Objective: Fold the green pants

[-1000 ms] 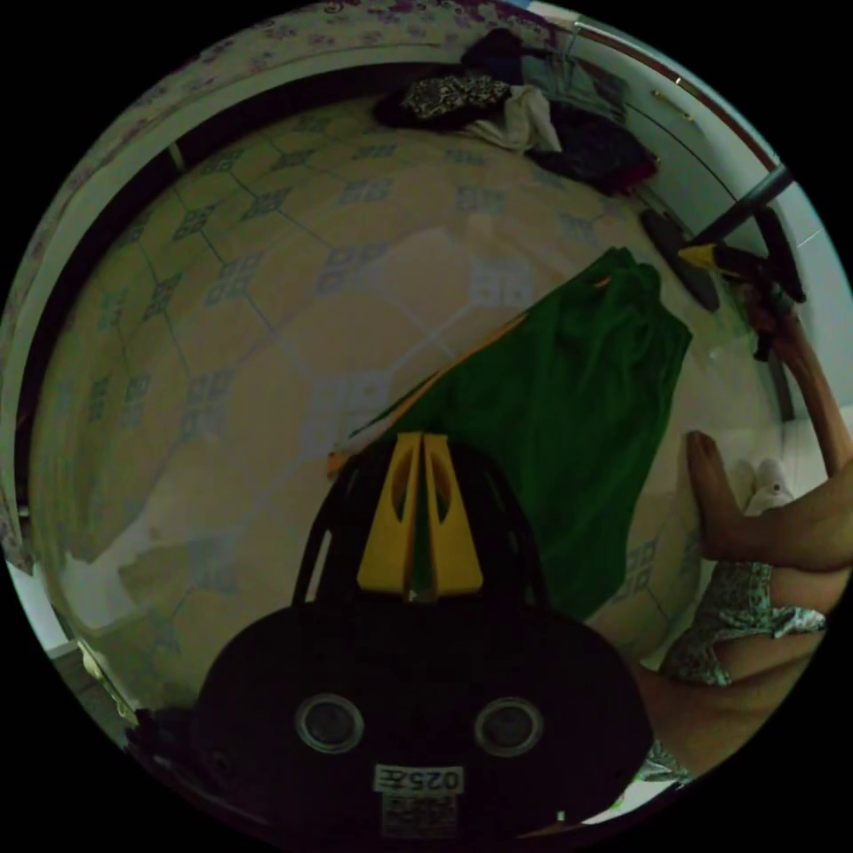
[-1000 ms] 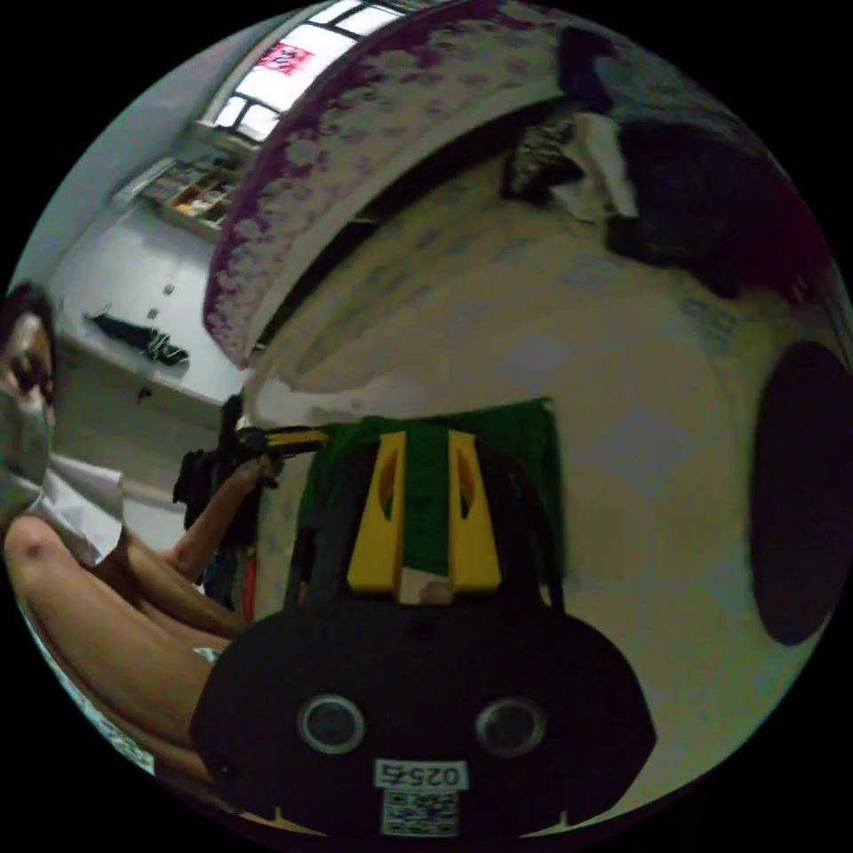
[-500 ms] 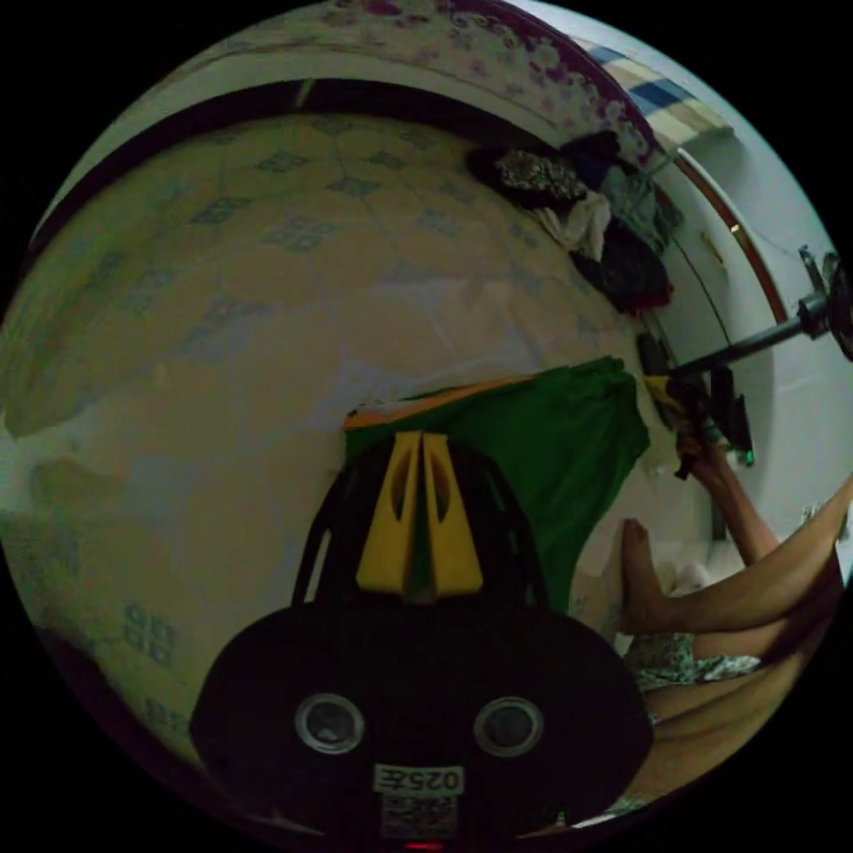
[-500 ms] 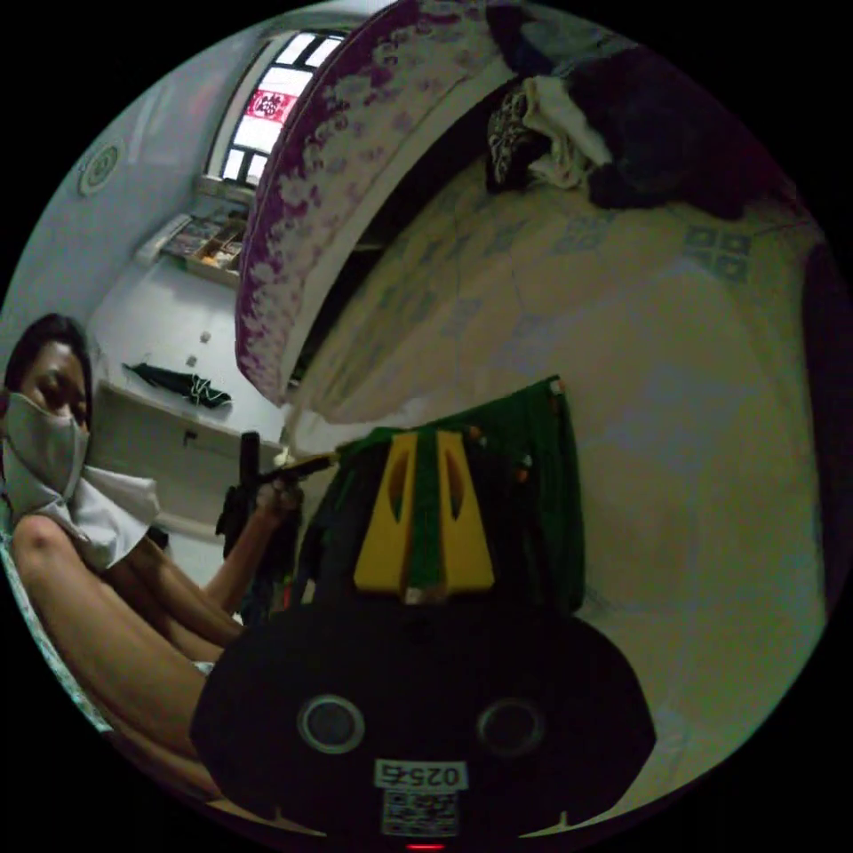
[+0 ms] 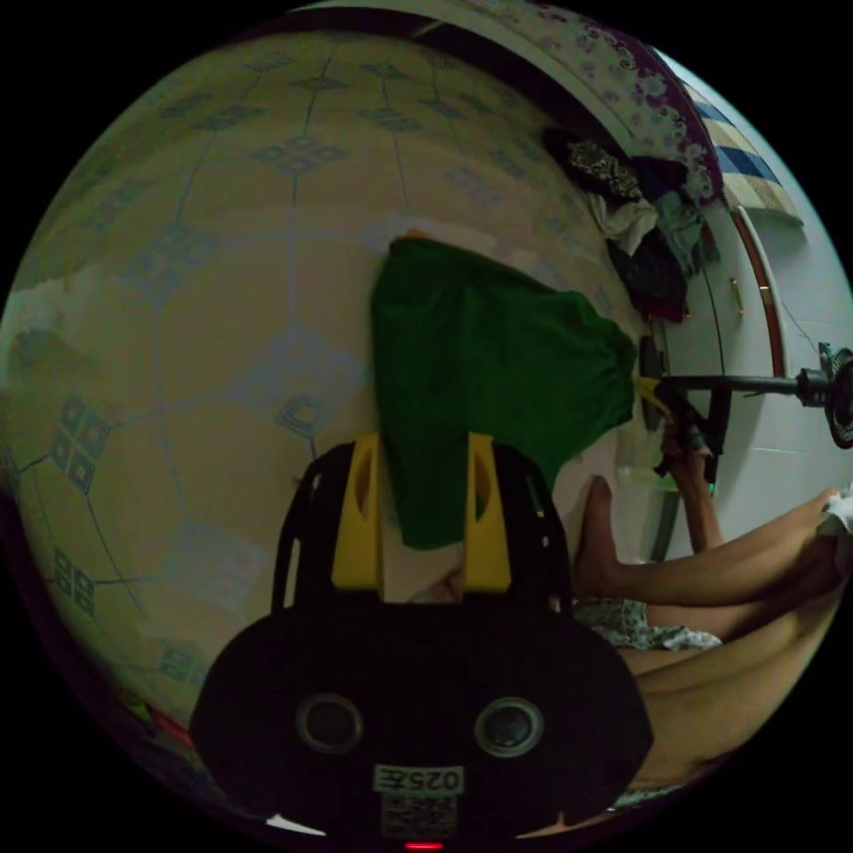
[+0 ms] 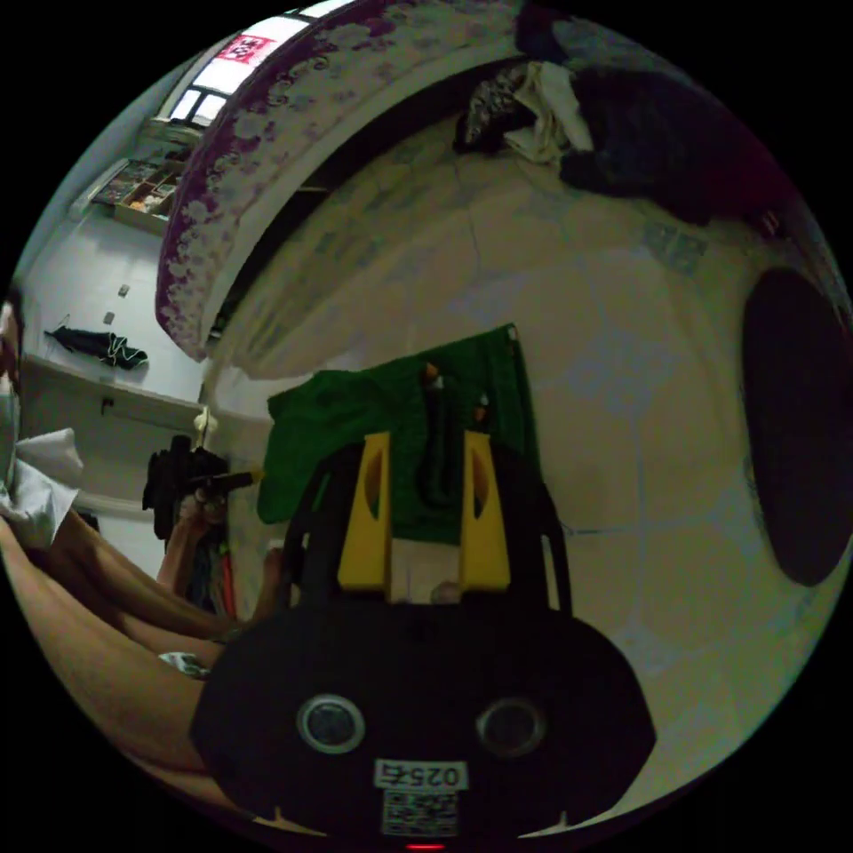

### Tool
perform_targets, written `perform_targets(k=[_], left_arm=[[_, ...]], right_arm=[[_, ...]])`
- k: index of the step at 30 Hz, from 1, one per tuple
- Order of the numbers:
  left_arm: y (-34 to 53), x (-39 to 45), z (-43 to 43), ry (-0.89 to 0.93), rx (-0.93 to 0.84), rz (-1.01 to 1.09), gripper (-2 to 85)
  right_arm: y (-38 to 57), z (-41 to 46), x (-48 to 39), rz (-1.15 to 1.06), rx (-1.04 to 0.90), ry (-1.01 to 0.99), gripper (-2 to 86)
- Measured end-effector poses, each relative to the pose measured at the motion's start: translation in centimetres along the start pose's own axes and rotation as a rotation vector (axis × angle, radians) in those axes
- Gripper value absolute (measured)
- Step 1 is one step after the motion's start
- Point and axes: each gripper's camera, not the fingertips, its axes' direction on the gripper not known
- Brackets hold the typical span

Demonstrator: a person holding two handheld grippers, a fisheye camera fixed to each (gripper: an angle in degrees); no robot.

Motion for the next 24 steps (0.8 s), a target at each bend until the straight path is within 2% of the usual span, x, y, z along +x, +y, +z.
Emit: perform_targets(k=[1,4,6,7,8,12,15,16,18,21,24], left_arm=[[0.1,0.2,-0.5,0.004,-0.01,-0.001,12.9],[1.7,0.4,-2.5,0.022,0.001,-0.024,12.1],[2.8,-0.4,-3.9,0.135,0.034,-0.056,10.9],[2.9,-0.5,-4.1,0.16,0.033,-0.059,10.5],[3.2,-0.7,-4.6,0.188,0.043,-0.062,9.9],[3.7,0.2,-6.4,0.2,0.063,-0.019,7.6],[4.0,0.5,-7.5,0.216,0.076,-0.018,6.0],[4.1,0.5,-7.6,0.22,0.081,-0.02,5.7],[4.6,0.4,-8.0,0.262,0.099,-0.03,4.8],[5.3,0.3,-8.4,0.305,0.119,-0.038,3.8],[6.2,0.4,-8.3,0.344,0.139,-0.038,2.1]], right_arm=[[0.2,0.7,-0.7,-0.022,0.01,-0.012,12.4],[0.1,6.6,-6.5,-0.264,-0.027,-0.129,13.5],[-1.3,14.5,-13.2,-0.63,-0.215,-0.278,13.7],[-1.6,16.7,-15.0,-0.714,-0.253,-0.292,13.8],[-2.0,21.2,-18.9,-0.909,-0.344,-0.307,14.5],[0.6,37.5,-31.6,-1.565,-0.658,-0.085,15.4],[5.3,49.1,-36.3,-1.912,-0.901,0.146,15.4],[6.3,51.3,-36.6,-1.963,-0.954,0.198,15.3],[9.6,59.1,-36.7,-2.084,-1.179,0.376,14.3],[12.7,65.3,-36.4,-2.188,-1.25,0.509,12.2],[14.4,69.1,-36.7,-2.181,-1.309,0.497,10.4]])
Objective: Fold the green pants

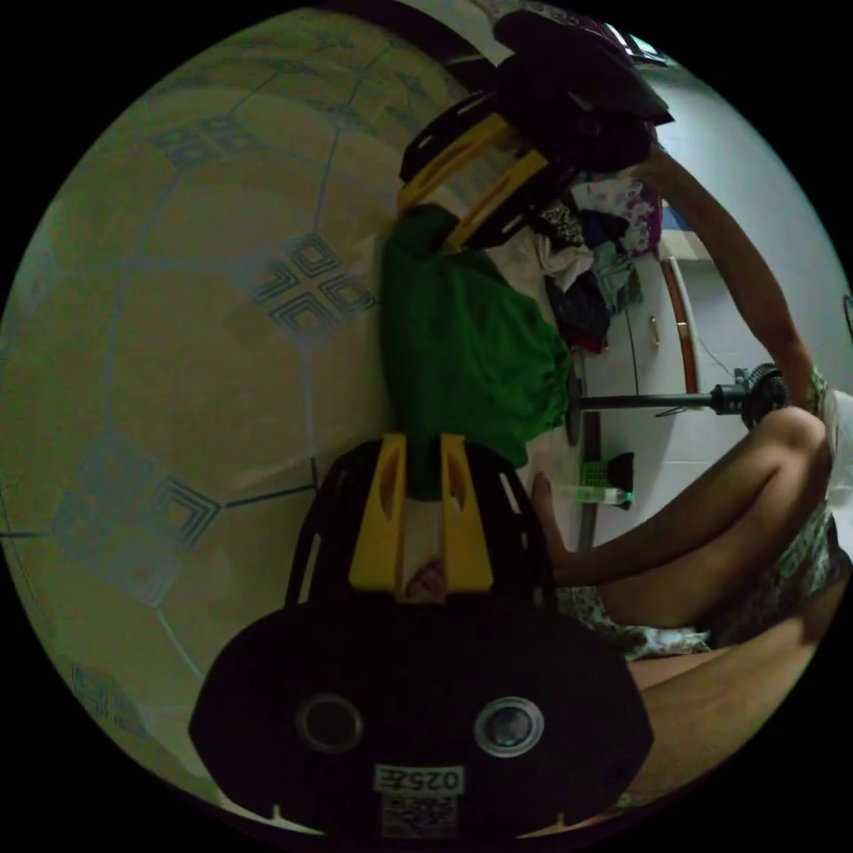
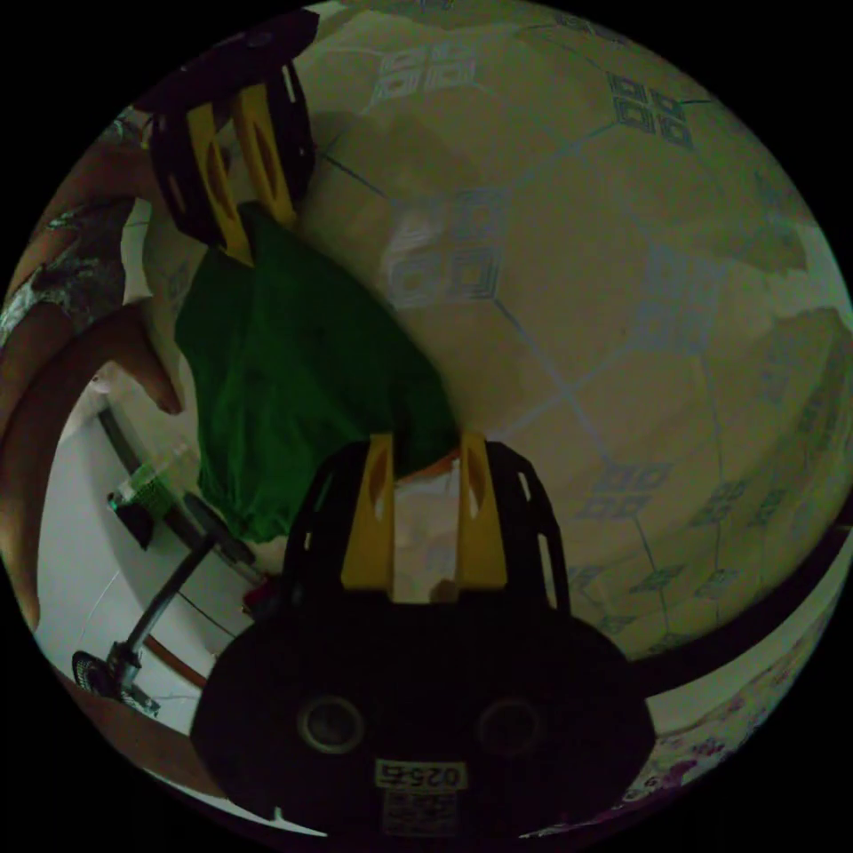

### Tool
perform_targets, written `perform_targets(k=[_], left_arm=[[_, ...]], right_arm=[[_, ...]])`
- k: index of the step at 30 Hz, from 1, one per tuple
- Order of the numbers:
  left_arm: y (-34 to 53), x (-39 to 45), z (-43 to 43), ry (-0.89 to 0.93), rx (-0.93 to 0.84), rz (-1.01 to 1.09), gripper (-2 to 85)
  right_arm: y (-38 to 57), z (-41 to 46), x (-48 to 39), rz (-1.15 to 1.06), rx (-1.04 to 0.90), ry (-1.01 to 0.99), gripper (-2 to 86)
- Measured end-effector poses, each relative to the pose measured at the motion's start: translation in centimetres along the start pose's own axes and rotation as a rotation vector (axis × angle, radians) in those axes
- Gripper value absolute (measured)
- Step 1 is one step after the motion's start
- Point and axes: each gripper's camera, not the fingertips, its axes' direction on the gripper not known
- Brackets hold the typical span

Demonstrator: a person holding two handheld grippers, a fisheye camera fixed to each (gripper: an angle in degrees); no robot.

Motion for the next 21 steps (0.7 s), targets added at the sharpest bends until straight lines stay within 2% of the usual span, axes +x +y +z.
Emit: perform_targets(k=[7,10,13,15,17,21], left_arm=[[3.2,-0.1,0.1,0.03,0.052,-0.002,-1.2],[6.1,-0.2,-3.0,-0.029,0.076,-0.01,-1.4],[9.8,1.5,-8.7,-0.101,0.154,0.045,-1.4],[11.9,5.2,-12.0,-0.128,0.215,0.156,-1.5],[12.2,8.5,-11.9,-0.12,0.198,0.246,-1.5],[11.3,15.3,-3.9,-0.056,0.107,0.485,-1.4]], right_arm=[[-6.6,1.2,3.1,-0.084,-0.058,-0.057,4.3],[-8.1,-2.2,4.9,-0.049,0.064,-0.019,4.2],[-6.7,-6.9,5.5,0.014,0.269,0.049,4.3],[-3.5,-9.3,4.3,0.026,0.4,0.065,4.4],[-0.6,-9.8,2.4,0.011,0.45,0.055,4.5],[5.4,-7.3,-5.1,-0.03,0.431,0.129,4.8]])
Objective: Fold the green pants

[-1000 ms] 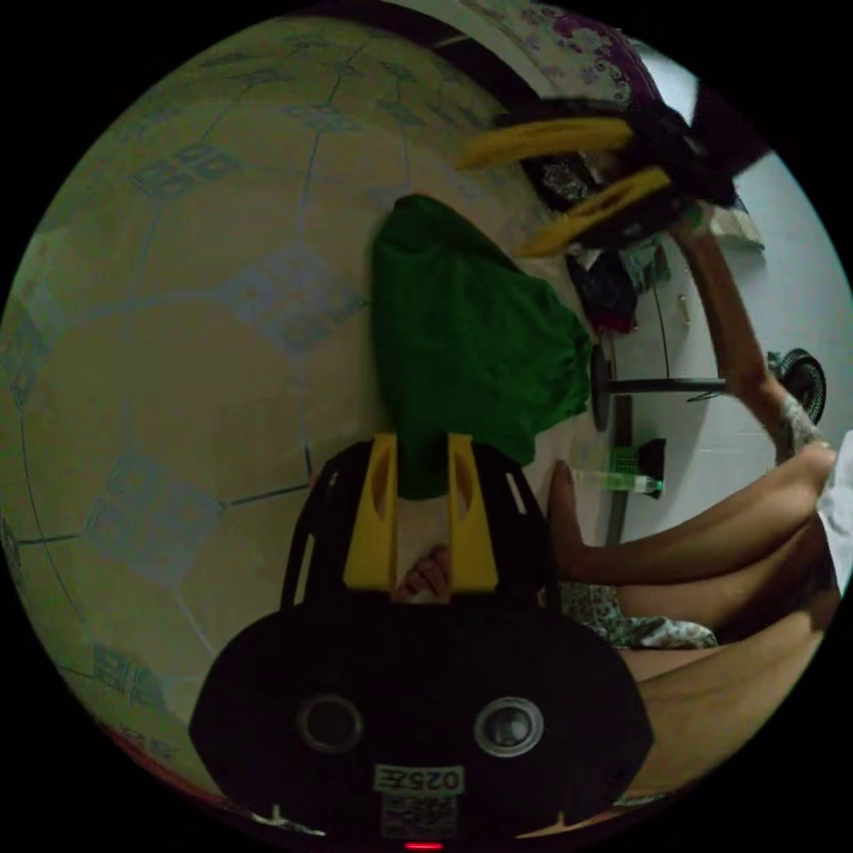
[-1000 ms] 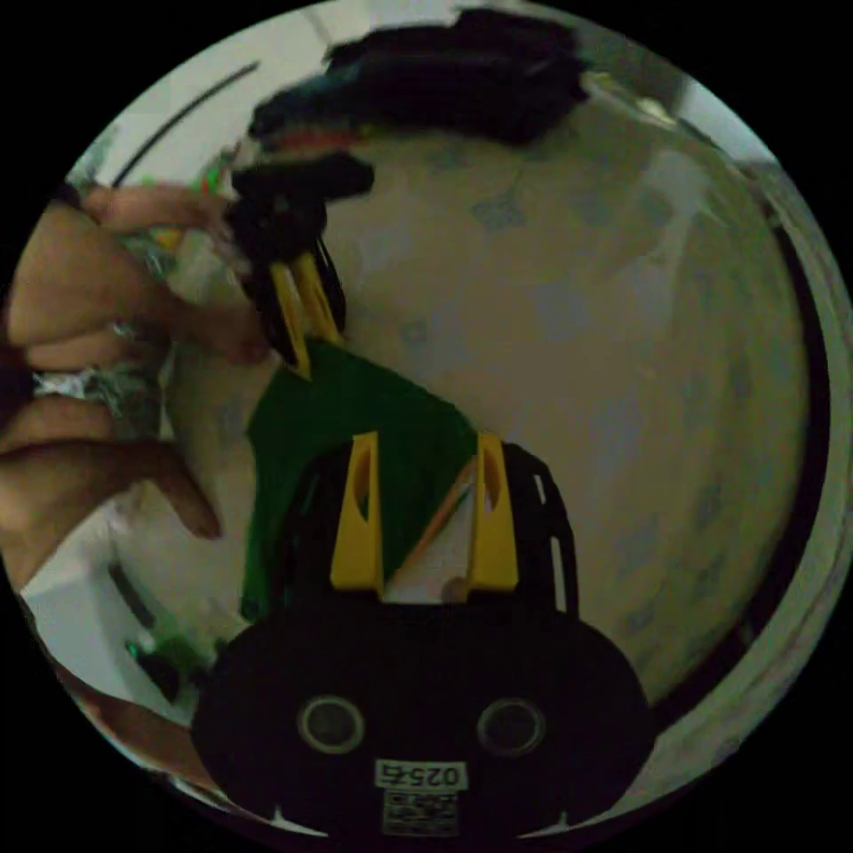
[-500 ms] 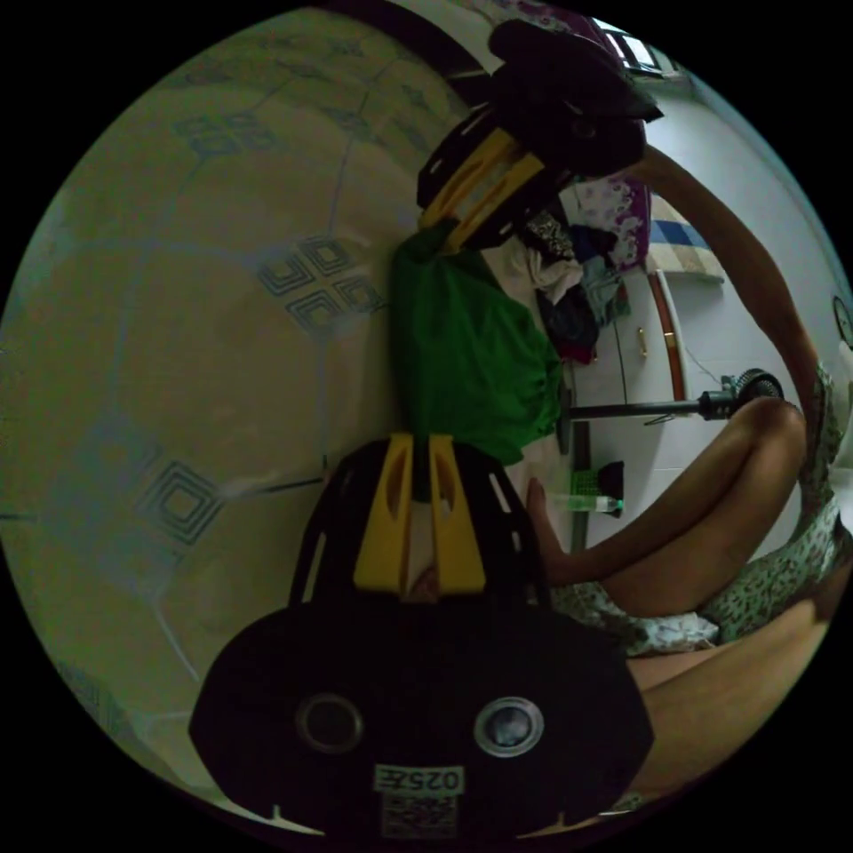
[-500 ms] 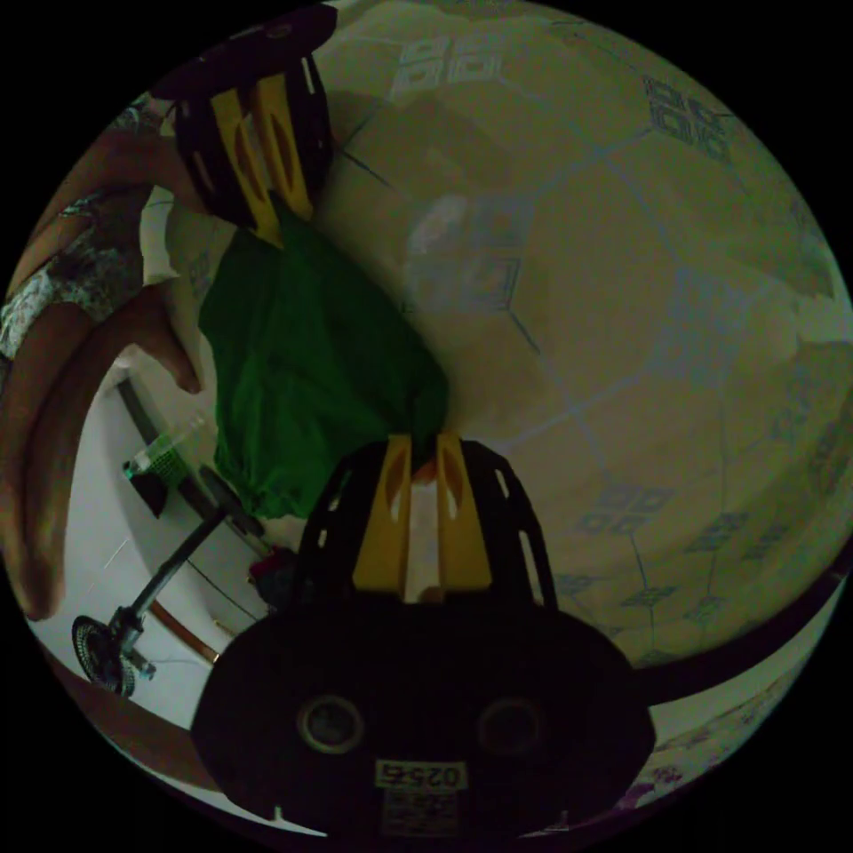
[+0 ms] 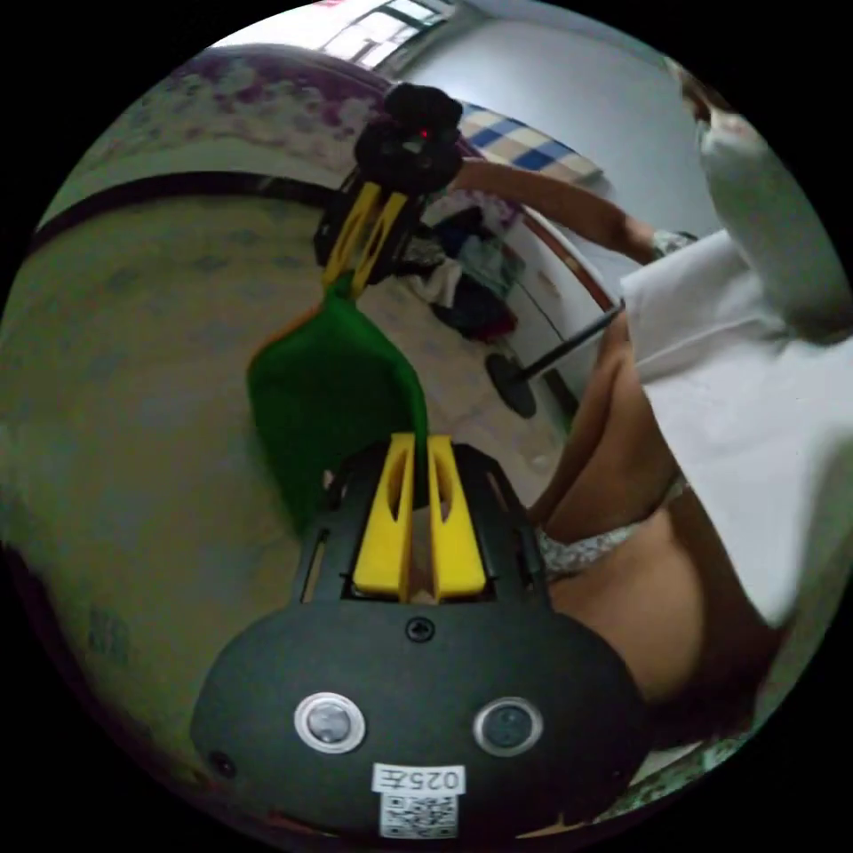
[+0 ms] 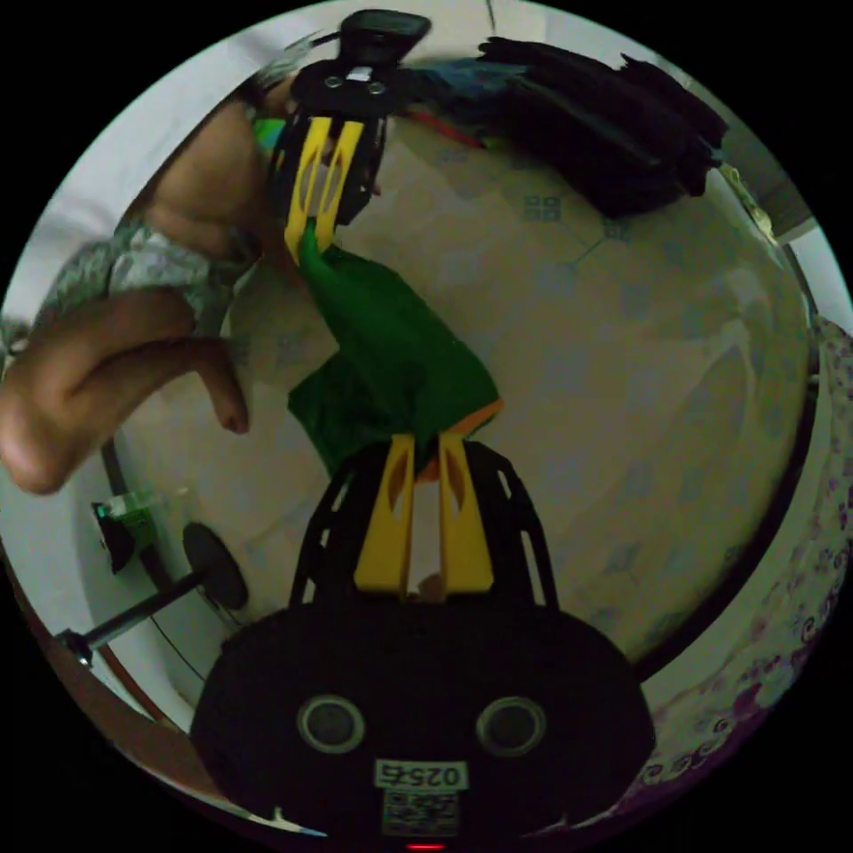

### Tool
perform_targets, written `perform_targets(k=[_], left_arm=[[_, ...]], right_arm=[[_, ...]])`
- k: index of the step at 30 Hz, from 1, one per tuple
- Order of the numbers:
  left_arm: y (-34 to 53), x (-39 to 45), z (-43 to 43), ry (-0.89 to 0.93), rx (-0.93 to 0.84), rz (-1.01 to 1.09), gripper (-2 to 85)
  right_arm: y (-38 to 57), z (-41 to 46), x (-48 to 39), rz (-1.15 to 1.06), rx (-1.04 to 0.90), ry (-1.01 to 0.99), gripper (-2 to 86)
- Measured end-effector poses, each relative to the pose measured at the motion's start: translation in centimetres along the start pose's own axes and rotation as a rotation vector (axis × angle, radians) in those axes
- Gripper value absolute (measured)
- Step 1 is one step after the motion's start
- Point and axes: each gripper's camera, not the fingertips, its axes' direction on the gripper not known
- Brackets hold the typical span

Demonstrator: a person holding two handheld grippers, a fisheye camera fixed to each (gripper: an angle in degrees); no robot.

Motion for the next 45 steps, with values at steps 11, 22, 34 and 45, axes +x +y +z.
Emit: perform_targets(k=[11,22,34,45], left_arm=[[5.7,1.6,27.4,0.047,-0.256,0.026,-1.4],[8.8,5.7,32.9,-0.132,-0.342,0.189,-1.2],[12.3,8.6,43.4,-0.398,-0.508,0.581,0.4],[4.4,1.4,29.1,-0.245,-0.325,0.342,-0.2]], right_arm=[[11.3,7.9,-14.2,0.28,0.196,0.162,4.9],[25.2,-6.1,-23.5,0.369,0.177,0.115,7.1],[35.3,-14.5,-27.7,1.342,0.701,-0.135,-0.9],[50.2,-28.0,-41.2,1.599,0.964,-0.028,-1.0]])
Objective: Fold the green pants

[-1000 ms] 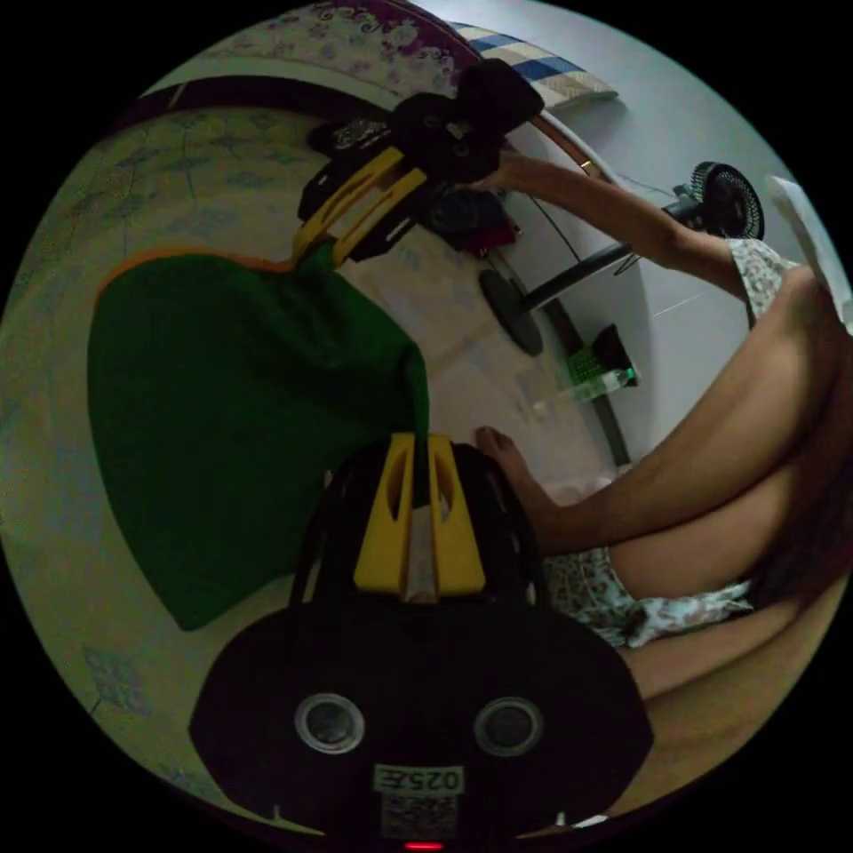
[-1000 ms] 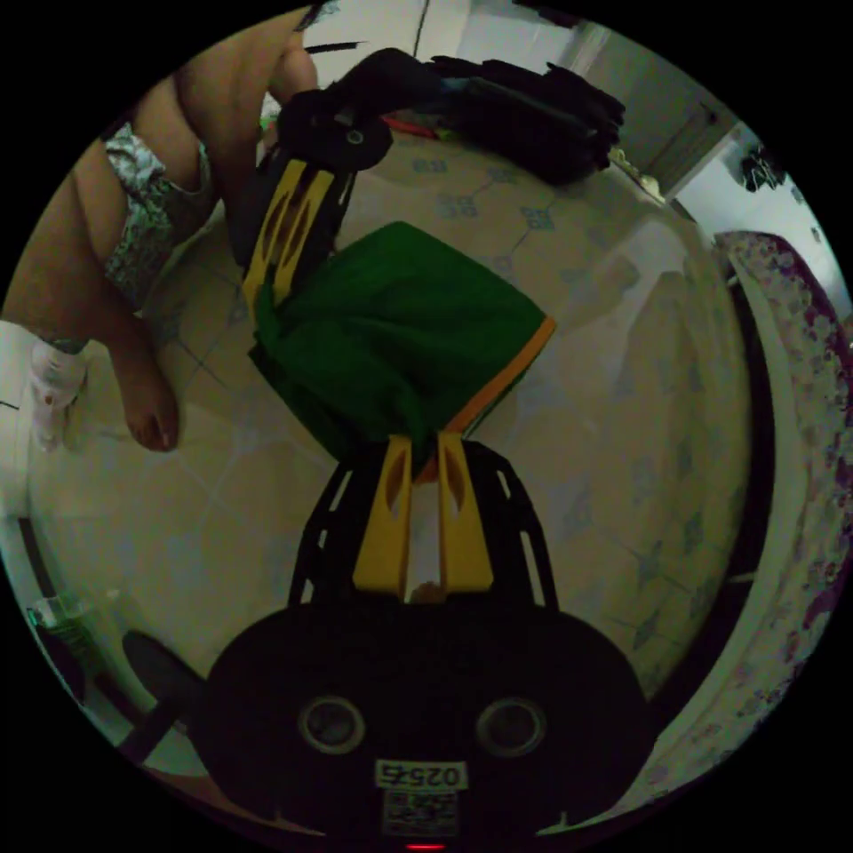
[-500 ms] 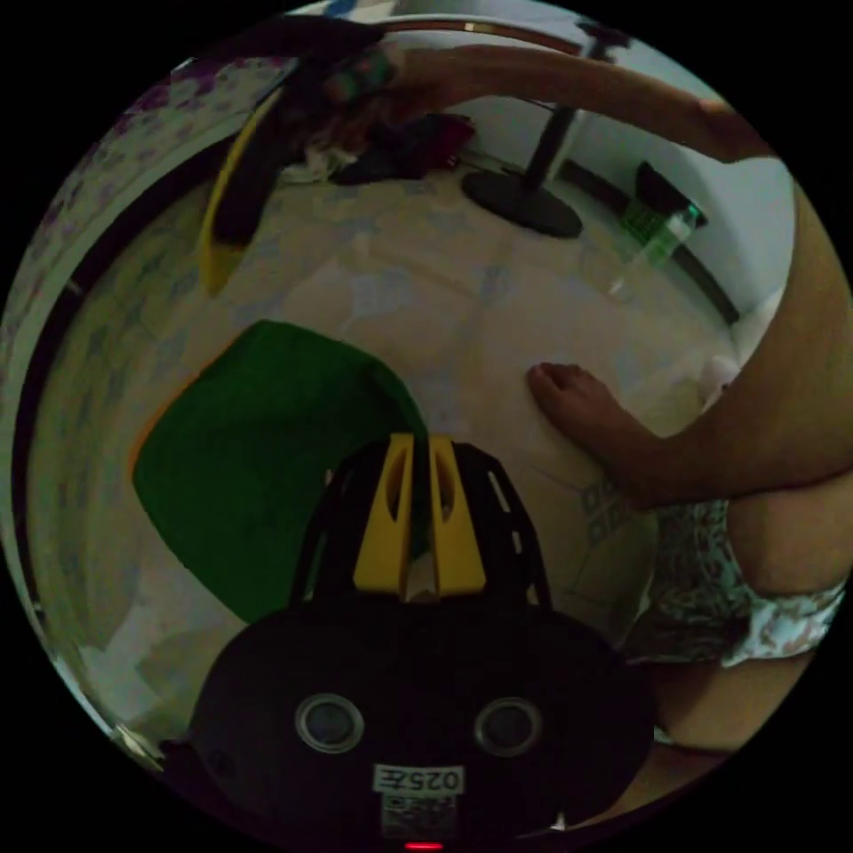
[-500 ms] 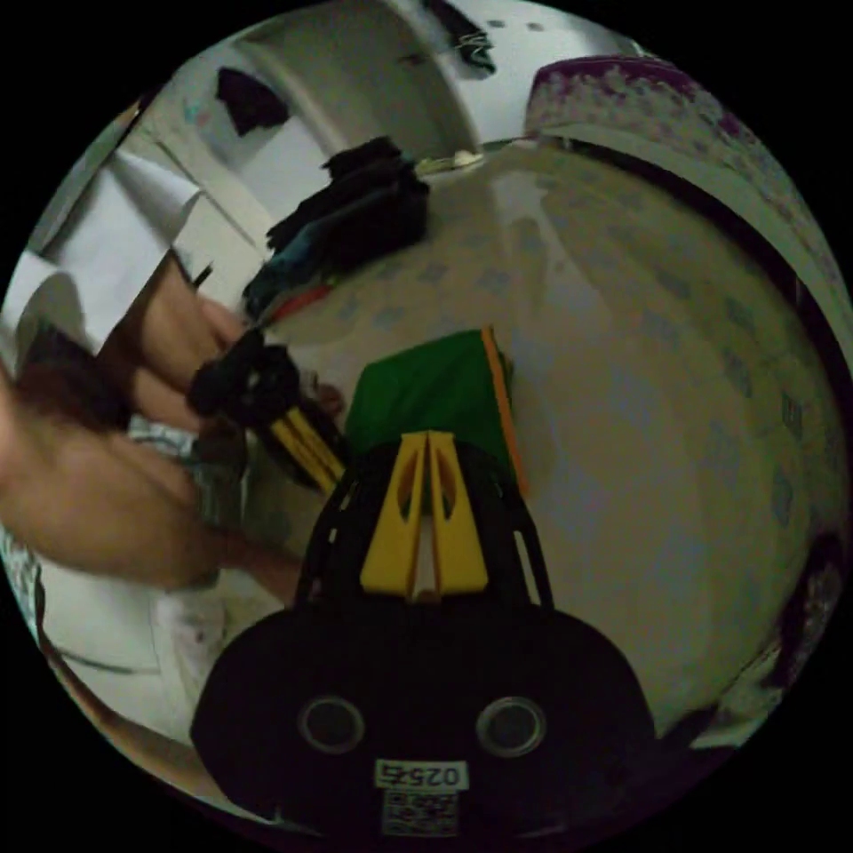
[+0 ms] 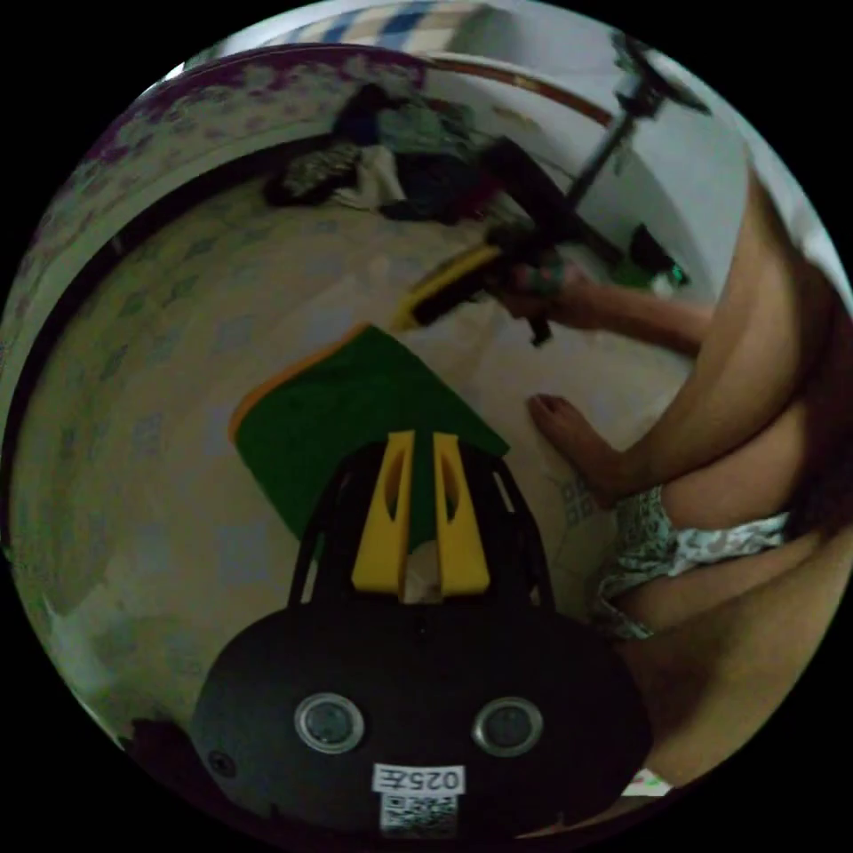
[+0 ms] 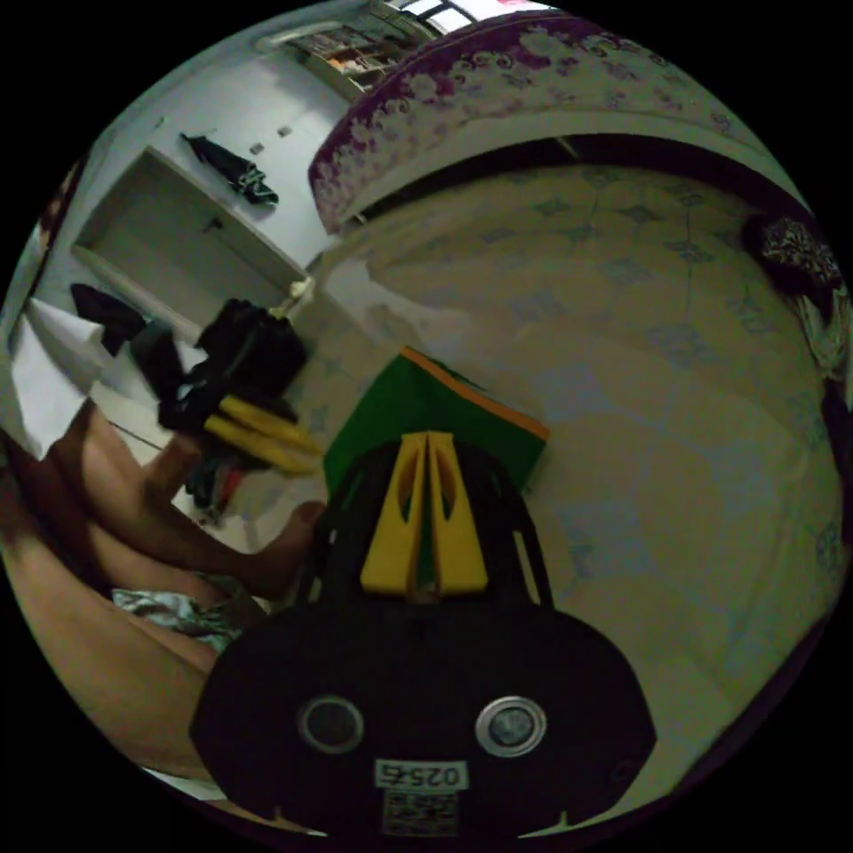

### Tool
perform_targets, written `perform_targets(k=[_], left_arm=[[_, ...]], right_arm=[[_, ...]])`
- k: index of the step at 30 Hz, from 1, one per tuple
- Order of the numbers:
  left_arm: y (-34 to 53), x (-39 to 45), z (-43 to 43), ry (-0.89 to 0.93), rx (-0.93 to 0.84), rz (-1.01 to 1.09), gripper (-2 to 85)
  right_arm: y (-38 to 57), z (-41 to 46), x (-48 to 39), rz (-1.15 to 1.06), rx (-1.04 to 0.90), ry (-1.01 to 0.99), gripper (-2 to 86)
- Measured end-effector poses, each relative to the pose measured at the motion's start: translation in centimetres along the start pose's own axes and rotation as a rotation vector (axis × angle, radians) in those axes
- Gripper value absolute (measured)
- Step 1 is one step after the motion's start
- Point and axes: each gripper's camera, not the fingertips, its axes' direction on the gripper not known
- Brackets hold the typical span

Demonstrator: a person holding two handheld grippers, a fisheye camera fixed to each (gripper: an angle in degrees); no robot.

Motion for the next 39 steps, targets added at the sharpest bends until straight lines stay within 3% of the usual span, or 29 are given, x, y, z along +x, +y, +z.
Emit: perform_targets(k=[3,4,5,7,10,13,15,18,22,26,28,32,36,39], left_arm=[[-0.8,-6.9,-2.2,0.047,0.153,-0.124,-1.0],[-1.1,-8.1,-1.9,0.027,0.161,-0.14,-1.1],[-1.9,-10.3,-0.5,-0.019,0.128,-0.167,-1.2],[-3.4,-13.4,3.1,-0.04,-0.034,-0.19,-1.0],[-5.3,-15.8,1.4,0.008,-0.036,-0.133,-0.7],[-5.8,-17.8,-3.7,-0.121,-0.04,-0.141,0.3],[-3.7,-22.0,-7.5,-0.015,-0.012,-0.328,8.0],[0.5,-26.6,-9.3,0.199,-0.034,-0.524,13.7],[2.0,-29.0,-11.7,0.287,0.006,-0.592,14.2],[-2.2,-30.9,-13.2,0.423,-0.025,-0.528,12.4],[-4.1,-31.6,-14.6,0.407,-0.062,-0.519,10.2],[-6.1,-33.6,-18.0,0.404,-0.074,-0.507,5.0],[-6.0,-36.3,-21.1,0.535,0.022,-0.608,1.4],[-6.8,-36.8,-24.0,0.547,0.045,-0.642,0.6]], right_arm=[[-0.4,-1.8,0.4,-0.033,-0.111,-0.14,-0.9],[-0.4,-1.5,0.8,-0.027,-0.178,-0.119,-0.9],[0.1,-0.5,1.7,-0.021,-0.327,0.028,-0.9],[0.6,-2.2,2.9,-0.067,-0.284,0.02,-0.9],[0.1,-7.7,4.6,-0.025,-0.306,0.033,-0.6],[0.4,-15.1,6.4,0.086,-0.181,0.01,0.6],[2.0,-20.5,9.5,0.301,-0.043,-0.149,10.9],[4.5,-24.3,13.5,0.529,-0.04,-0.258,20.3],[5.4,-27.3,16.3,0.627,0.043,-0.325,17.8],[2.0,-27.7,19.0,0.6,0.028,-0.418,14.2],[0.5,-28.0,20.2,0.596,-0.009,-0.444,12.0],[-1.9,-30.0,22.5,0.582,-0.174,-0.374,7.5],[-3.7,-30.9,26.5,0.828,-0.393,-0.443,5.1],[-5.5,-32.2,27.0,0.904,-0.493,-0.339,4.7]])
